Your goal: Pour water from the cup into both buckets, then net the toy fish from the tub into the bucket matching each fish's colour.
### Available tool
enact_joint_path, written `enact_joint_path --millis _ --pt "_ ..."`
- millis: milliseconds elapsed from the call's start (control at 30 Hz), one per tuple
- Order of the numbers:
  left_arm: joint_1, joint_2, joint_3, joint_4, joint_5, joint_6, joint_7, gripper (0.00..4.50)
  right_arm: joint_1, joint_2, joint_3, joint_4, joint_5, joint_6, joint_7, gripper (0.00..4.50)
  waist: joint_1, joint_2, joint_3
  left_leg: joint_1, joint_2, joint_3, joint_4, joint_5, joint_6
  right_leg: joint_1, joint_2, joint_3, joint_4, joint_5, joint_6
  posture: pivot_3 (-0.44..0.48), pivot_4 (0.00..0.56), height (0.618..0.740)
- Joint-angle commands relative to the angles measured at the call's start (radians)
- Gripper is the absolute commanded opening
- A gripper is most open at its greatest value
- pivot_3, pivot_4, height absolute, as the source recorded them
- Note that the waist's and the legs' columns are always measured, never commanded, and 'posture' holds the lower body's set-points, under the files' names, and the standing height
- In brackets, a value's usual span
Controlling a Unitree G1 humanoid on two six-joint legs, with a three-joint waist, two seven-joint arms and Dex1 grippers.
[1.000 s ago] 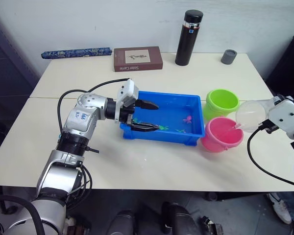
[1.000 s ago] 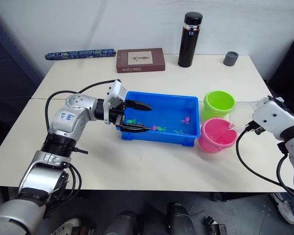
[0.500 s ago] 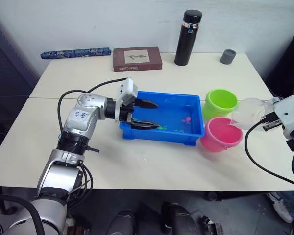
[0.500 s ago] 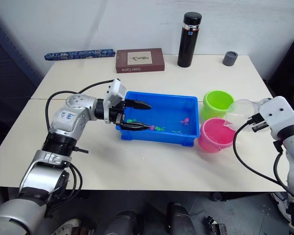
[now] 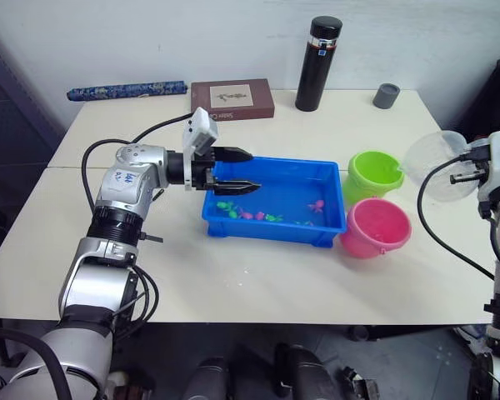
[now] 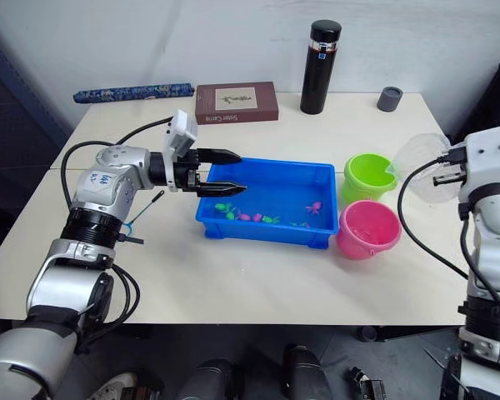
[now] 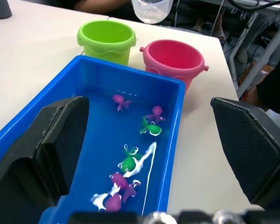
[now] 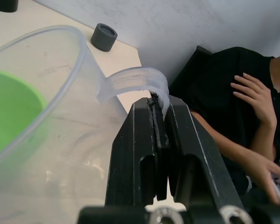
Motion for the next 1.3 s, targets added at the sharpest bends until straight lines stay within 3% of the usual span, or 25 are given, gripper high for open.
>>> enact_joint_path --millis 33,433,1300 --pt "-0.051 0.006 0.015 0.034 0.035 -0.046 0.043 4.5 -0.075 -0.015 0.038 0.045 -0.05 -0.024 -0.059 0.03 -0.001 0.0 0.0 0.0 0.0 0.0 0.0 0.0 0.0 0.0 0.0 0.0 0.0 0.0 0.0 0.0 0.15 0.74" --pt "-0.042 -0.028 0.019 0.055 0.07 -0.063 0.143 4.5 -0.159 -0.045 0.177 0.136 -0.163 -0.086 -0.109 0.03 -0.012 0.0 0.0 -0.001 0.0 0.0 0.0 0.0 0.0 -0.001 0.0 0.0 0.0 0.0 0.0 0.0 0.15 0.74" --pt "-0.011 -0.048 0.022 0.007 0.063 -0.055 0.2 4.5 -0.284 -0.046 0.435 0.265 -0.484 -0.135 -0.223 0.03 -0.019 0.0 0.0 -0.001 0.0 0.0 -0.001 0.001 -0.001 -0.001 0.0 0.0 0.0 0.0 0.0 0.0 0.15 0.74"
